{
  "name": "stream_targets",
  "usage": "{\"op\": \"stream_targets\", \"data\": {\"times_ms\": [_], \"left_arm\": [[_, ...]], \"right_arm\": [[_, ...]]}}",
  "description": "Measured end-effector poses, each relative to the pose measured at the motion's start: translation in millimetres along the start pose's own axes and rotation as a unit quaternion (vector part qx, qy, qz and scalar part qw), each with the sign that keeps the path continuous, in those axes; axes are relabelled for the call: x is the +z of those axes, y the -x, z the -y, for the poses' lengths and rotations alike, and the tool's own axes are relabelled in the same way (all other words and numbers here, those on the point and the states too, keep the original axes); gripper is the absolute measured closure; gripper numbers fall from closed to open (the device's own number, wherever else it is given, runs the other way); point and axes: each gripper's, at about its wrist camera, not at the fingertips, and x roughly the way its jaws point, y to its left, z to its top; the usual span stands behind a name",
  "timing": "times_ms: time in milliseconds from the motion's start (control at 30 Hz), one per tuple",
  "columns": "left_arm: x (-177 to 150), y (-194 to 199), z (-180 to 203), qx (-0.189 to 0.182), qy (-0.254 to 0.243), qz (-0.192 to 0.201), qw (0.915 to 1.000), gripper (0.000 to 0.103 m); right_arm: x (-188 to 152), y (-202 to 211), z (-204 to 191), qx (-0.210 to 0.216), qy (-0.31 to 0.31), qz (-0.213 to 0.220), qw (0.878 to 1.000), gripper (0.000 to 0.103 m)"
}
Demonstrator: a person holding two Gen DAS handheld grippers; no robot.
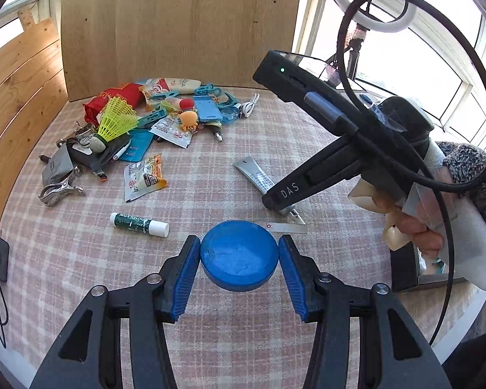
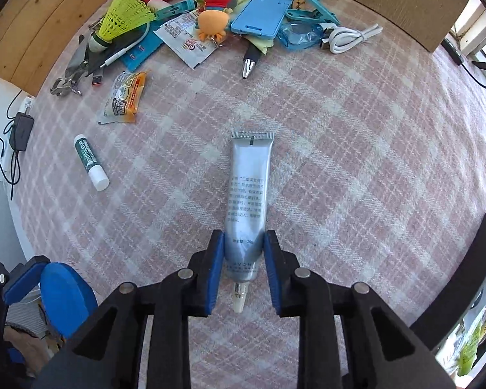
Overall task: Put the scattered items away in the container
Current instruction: 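Carry the blue lid and silver tube over the black tray and open both tools, then move both open tools back toward the item pile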
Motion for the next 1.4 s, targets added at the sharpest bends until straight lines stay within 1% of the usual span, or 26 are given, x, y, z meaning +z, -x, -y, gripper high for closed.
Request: {"op": "stream_targets", "data": {"times_ms": [67,167,267,367,467,567,667,733,800,867,900,933,967,1000,1067,1167,1300,1400], "left_arm": [[1,2,4,-0.002,-0.002,0.002,1.0000,0.056],[7,6,20,-0.010,-0.017,0.008,0.9998,0.056],[17,12,44,-0.030,-0.038,0.019,0.9987,0.056],[30,14,77,-0.062,-0.061,0.030,0.9958,0.056],[41,12,114,-0.094,-0.083,0.034,0.9914,0.056],[47,7,156,-0.125,-0.115,0.031,0.9849,0.056],[48,3,197,-0.150,-0.146,0.025,0.9775,0.056],[47,1,221,-0.166,-0.164,0.021,0.9721,0.056],[45,0,243,-0.175,-0.180,0.017,0.9677,0.056],[44,1,262,-0.175,-0.195,0.013,0.9649,0.055],[43,1,269,-0.172,-0.202,0.012,0.9641,0.052],[43,1,273,-0.169,-0.205,0.011,0.9640,0.040],[43,2,275,-0.167,-0.205,0.012,0.9643,0.035],[43,2,273,-0.164,-0.203,0.014,0.9652,0.032],[45,0,267,-0.153,-0.193,0.012,0.9691,0.033],[49,-4,251,-0.135,-0.172,0.009,0.9759,0.034],[52,-5,219,-0.110,-0.138,0.012,0.9843,0.034],[53,-5,192,-0.077,-0.111,0.014,0.9907,0.034]], "right_arm": [[-6,12,7,0.008,-0.010,0.012,1.000,0.079],[-20,39,25,0.030,-0.025,0.031,0.999,0.079],[-40,80,51,0.039,-0.038,0.061,0.997,0.079],[-71,122,92,0.041,-0.058,0.090,0.993,0.079],[-104,155,133,0.018,-0.085,0.116,0.989,0.079],[-128,166,173,-0.006,-0.124,0.127,0.984,0.079],[-156,174,210,-0.042,-0.161,0.134,0.977,0.079],[-175,178,236,-0.050,-0.187,0.133,0.972,0.079],[-192,178,255,-0.056,-0.207,0.130,0.968,0.079],[-204,177,268,-0.068,-0.217,0.129,0.965,0.078],[-210,177,275,-0.069,-0.222,0.128,0.964,0.075],[-214,176,280,-0.066,-0.229,0.127,0.963,0.065],[-217,177,284,-0.060,-0.234,0.131,0.961,0.060],[-220,178,285,-0.055,-0.238,0.138,0.960,0.054],[-220,182,284,-0.055,-0.236,0.147,0.959,0.054],[-214,185,274,-0.048,-0.223,0.152,0.962,0.053],[-196,183,254,-0.032,-0.202,0.152,0.967,0.053],[-176,177,235,-0.019,-0.179,0.147,0.973,0.053]]}}
